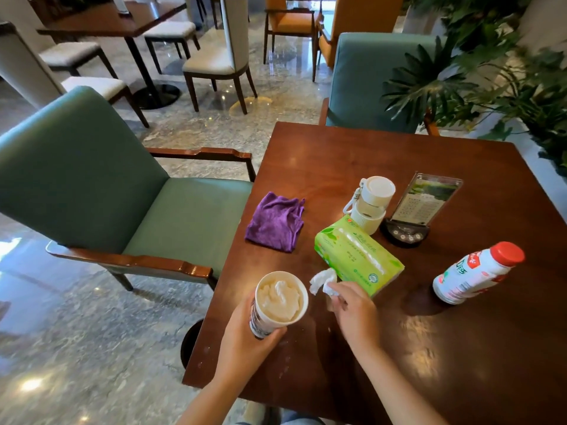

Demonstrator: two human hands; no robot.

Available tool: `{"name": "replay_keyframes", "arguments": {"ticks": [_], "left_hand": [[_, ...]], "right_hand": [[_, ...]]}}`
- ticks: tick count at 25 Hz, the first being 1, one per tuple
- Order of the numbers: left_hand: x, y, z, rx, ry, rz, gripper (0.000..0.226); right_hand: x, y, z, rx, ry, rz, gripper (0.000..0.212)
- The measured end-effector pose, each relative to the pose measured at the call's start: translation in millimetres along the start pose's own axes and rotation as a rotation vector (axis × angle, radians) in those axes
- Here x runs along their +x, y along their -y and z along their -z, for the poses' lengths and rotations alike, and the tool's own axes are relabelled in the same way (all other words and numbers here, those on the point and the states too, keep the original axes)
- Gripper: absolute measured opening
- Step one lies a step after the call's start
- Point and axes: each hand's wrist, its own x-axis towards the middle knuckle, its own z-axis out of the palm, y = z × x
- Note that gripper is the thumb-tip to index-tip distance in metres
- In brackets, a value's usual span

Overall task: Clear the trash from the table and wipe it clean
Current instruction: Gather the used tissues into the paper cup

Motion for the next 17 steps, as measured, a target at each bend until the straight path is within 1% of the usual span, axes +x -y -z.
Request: {"name": "replay_keyframes", "arguments": {"ticks": [2,3,4,6,9,12,15,17], "left_hand": [[3.0,-7.0,-7.6,-0.015,0.009,-0.032,0.077],[4.5,-12.0,-11.8,-0.022,0.016,-0.052,0.077],[5.9,-17.4,-17.1,-0.031,0.028,-0.076,0.077],[7.9,-28.8,-26.7,-0.068,0.062,-0.14,0.075],[9.1,-44.9,-40.3,-0.137,0.143,-0.215,0.07],[7.8,-53.8,-49.7,-0.152,0.181,-0.238,0.07],[7.2,-59.8,-51.6,-0.179,0.197,-0.243,0.068],[6.2,-67.6,-50.7,-0.196,0.215,-0.256,0.066]], "right_hand": [[-5.5,24.1,31.2,0.059,-0.189,0.094,0.026],[-7.3,37.9,48.6,0.101,-0.243,0.139,0.024],[-10.1,49.4,64.4,0.126,-0.261,0.183,0.023],[-14.8,63.9,82.3,0.101,-0.18,0.253,0.024],[-18.3,67.0,80.6,-0.045,-0.015,0.26,0.027],[-22.3,71.0,80.2,-0.11,-0.007,0.298,0.024],[-36.2,73.1,87.3,-0.195,0.031,0.367,0.033],[-46.0,70.1,88.1,-0.273,0.086,0.377,0.035]]}}
